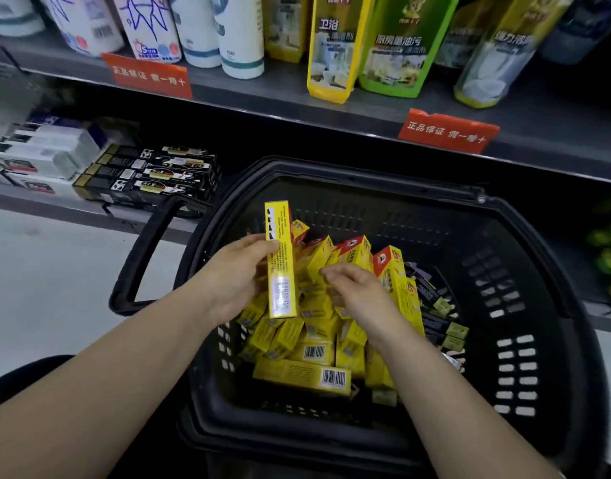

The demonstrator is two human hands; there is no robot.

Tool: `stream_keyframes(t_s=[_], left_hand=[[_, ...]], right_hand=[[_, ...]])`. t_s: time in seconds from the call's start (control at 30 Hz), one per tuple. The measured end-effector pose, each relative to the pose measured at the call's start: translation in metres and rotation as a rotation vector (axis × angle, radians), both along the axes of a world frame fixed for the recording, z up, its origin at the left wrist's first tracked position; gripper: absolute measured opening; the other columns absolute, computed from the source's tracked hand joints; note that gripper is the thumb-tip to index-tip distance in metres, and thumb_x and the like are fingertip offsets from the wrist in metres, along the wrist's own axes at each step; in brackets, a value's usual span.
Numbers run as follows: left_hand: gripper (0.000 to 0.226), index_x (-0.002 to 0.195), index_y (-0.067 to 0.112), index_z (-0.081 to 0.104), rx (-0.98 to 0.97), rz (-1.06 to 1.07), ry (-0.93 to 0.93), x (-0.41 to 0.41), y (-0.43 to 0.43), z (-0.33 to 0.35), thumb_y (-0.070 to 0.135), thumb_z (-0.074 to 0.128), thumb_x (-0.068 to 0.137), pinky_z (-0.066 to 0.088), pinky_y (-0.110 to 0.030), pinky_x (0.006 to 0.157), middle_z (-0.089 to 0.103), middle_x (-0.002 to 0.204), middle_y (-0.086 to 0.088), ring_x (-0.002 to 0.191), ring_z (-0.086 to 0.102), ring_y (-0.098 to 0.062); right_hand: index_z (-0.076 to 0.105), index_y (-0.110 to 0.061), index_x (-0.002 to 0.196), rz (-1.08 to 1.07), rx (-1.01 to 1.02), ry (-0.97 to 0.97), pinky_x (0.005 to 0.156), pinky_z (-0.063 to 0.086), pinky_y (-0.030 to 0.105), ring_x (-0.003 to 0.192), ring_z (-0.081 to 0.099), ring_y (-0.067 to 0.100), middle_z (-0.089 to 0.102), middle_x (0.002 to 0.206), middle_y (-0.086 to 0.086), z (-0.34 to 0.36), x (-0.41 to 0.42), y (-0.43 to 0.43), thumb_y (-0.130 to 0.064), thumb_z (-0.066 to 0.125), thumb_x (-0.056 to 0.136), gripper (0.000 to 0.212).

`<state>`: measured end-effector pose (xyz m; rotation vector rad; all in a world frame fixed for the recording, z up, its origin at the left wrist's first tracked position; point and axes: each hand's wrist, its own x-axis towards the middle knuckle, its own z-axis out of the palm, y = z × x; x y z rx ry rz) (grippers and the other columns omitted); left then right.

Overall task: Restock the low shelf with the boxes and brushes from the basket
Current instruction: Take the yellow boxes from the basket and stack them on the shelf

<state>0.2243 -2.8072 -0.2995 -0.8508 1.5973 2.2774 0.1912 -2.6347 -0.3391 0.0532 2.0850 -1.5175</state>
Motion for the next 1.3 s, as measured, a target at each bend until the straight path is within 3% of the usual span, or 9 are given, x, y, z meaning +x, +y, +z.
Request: stream_keyframes(t_s=[0.13, 0.27, 0.43, 0.6, 0.73, 0.87, 0.97, 1.1, 1.3], left_hand=[[0.041, 0.121, 0.008, 0.06, 0.1, -0.04, -0.091, -0.014, -0.009, 0.003, 0.034, 0.045, 0.092, 0.051, -0.043, 0.083, 0.064, 0.117, -0.016, 0.107, 0.061, -0.033], [0.03, 0.107, 0.014, 0.065, 0.001, -0.052, -0.064, -0.023, -0.018, 0.0, 0.035, 0.06, 0.086, 0.055, -0.037, 0.069, 0.072, 0.096, -0.009, 0.081, 0.07, -0.023], [0.033, 0.113, 0.012, 0.062, 0.008, -0.056, -0.118, -0.038, -0.033, -0.011, 0.035, 0.052, 0.091, 0.048, -0.046, 0.094, 0.07, 0.107, -0.014, 0.101, 0.065, -0.029], [0.031, 0.101, 0.012, 0.065, 0.077, -0.126, -0.137, -0.039, -0.035, -0.012, 0.037, 0.048, 0.092, 0.053, -0.035, 0.074, 0.069, 0.088, -0.008, 0.076, 0.065, -0.021], [0.048, 0.113, 0.012, 0.065, 0.189, -0.223, -0.093, -0.041, -0.045, -0.009, 0.05, 0.049, 0.088, 0.055, -0.039, 0.076, 0.066, 0.097, -0.012, 0.084, 0.063, -0.025], [0.048, 0.074, 0.021, 0.077, 0.231, -0.245, 0.004, -0.042, -0.042, -0.005, 0.065, 0.064, 0.058, 0.055, -0.03, 0.056, 0.071, 0.074, -0.002, 0.063, 0.069, -0.016], [0.048, 0.094, 0.02, 0.073, 0.271, -0.178, 0.024, -0.038, -0.034, -0.006, 0.051, 0.071, 0.058, 0.056, -0.032, 0.055, 0.073, 0.081, -0.004, 0.068, 0.071, -0.017], [0.039, 0.097, 0.018, 0.074, 0.367, -0.131, 0.113, -0.03, -0.032, -0.001, 0.042, 0.066, 0.067, 0.058, -0.037, 0.066, 0.073, 0.101, -0.01, 0.088, 0.071, -0.023], [0.043, 0.106, 0.018, 0.066, 0.331, -0.068, 0.222, -0.015, -0.06, 0.017, 0.041, 0.06, 0.07, 0.058, -0.035, 0.062, 0.073, 0.099, -0.01, 0.085, 0.072, -0.023]], right_hand=[[0.06, -0.013, 0.113, 0.017, 0.321, 0.198, 0.07, 0.043, 0.02, 0.096, 0.06, 0.019, 0.061, 0.103, -0.002, -0.019, -0.021, 0.001, -0.014, 0.055, 0.09, 0.024], [0.055, -0.007, 0.121, 0.203, 0.718, 0.307, 0.089, 0.041, 0.035, 0.116, 0.052, 0.033, 0.06, 0.121, 0.014, -0.028, -0.036, -0.031, -0.041, 0.048, 0.091, 0.046], [0.021, -0.004, 0.144, 0.37, 1.044, 0.161, 0.113, 0.017, 0.042, 0.14, 0.019, 0.033, 0.027, 0.15, 0.013, -0.052, -0.04, -0.077, -0.032, 0.055, 0.088, 0.072], [0.026, -0.005, 0.142, 0.276, 0.866, 0.359, 0.108, 0.029, 0.042, 0.134, 0.033, 0.035, 0.039, 0.144, 0.014, -0.052, -0.023, -0.057, -0.04, 0.061, 0.083, 0.077], [0.037, -0.017, 0.141, 0.046, 0.55, 0.328, 0.072, 0.048, 0.02, 0.097, 0.063, 0.018, 0.066, 0.111, 0.001, -0.016, -0.018, -0.034, -0.038, 0.07, 0.071, 0.08], [0.024, -0.047, 0.142, -0.042, 0.272, 0.422, 0.099, 0.046, 0.037, 0.127, 0.044, 0.01, 0.04, 0.143, -0.01, 0.02, 0.005, -0.012, -0.052, 0.06, 0.058, 0.092], [0.019, -0.06, 0.138, 0.014, 0.065, 0.534, 0.107, 0.039, 0.04, 0.14, 0.023, 0.003, 0.022, 0.151, -0.018, 0.041, 0.025, -0.016, -0.042, 0.063, 0.067, 0.086], [0.029, -0.052, 0.139, 0.199, 0.013, 0.64, 0.106, 0.031, 0.012, 0.136, 0.017, -0.014, 0.022, 0.153, -0.017, 0.05, 0.036, -0.035, -0.016, 0.065, 0.079, 0.078], [0.041, -0.04, 0.125, 0.189, -0.2, 0.446, 0.1, 0.046, 0.041, 0.129, 0.043, 0.006, 0.041, 0.14, -0.015, 0.061, 0.037, -0.071, -0.035, 0.062, 0.085, 0.046]])
